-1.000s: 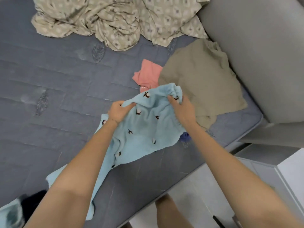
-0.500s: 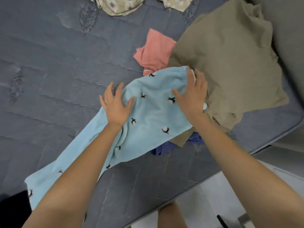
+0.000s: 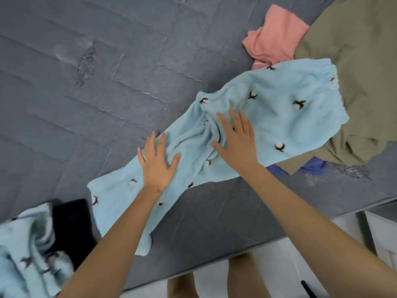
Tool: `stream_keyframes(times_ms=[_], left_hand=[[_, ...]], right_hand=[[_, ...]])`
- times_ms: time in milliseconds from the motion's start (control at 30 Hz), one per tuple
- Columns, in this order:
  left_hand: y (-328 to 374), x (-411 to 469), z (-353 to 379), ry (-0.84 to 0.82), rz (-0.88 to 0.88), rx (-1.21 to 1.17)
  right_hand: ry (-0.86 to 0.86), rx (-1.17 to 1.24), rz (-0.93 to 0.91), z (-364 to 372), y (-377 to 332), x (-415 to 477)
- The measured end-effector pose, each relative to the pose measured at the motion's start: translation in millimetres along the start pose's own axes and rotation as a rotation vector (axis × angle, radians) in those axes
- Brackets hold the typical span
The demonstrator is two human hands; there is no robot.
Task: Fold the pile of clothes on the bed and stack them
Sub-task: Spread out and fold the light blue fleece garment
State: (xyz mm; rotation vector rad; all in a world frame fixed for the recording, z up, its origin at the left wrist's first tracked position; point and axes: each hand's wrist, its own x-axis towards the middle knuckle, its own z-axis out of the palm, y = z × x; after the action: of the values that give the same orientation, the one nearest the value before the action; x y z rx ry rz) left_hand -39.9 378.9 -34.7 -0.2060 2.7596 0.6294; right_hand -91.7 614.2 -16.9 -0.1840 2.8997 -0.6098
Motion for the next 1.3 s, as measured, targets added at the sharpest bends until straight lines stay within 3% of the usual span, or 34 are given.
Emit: stream_keyframes(times_ms=[133,300,500,700,833,967,1133,1233,1300], left_hand=[[-54,-49,-11,-0.018,-0.058,-0.082],[-82,-82,-22,-0.007,0.045,-0.294],[-121,-103,-13,-0.018,0.273,-0.126],[-132,-110,-15,0.187,0.317,-0.091],[-126,-112,-20,0.224,0.351,-0.1],[-125,-114,-39,0.123,0.135,-0.314],[-134,-116,-45,0.013,0.037,-0.28],[-106,-121,-44,0.095,0.096,-0.31],[-78,-119,-38,0.041,0.179,-0.353]], right_hand=[[-0.046,0.064,-0.007,42,-48,-36],[-0.101,0.061,-0.231,80,-94,-64],[-0.09,0.159,-0.338,105,-109,-90],[-0.077,0.138,-0.468,111,-120,-105],[-0.049,0.239,-0.377,98,-128,-92],[-0.158,0.394,-0.267,66,-136,-84],[-0.284,0.491,-0.062,28,-118,-87],[-0.253,0.527,0.026,17,-101,-89],[-0.23,0.524,0.037,12,-94,-89]])
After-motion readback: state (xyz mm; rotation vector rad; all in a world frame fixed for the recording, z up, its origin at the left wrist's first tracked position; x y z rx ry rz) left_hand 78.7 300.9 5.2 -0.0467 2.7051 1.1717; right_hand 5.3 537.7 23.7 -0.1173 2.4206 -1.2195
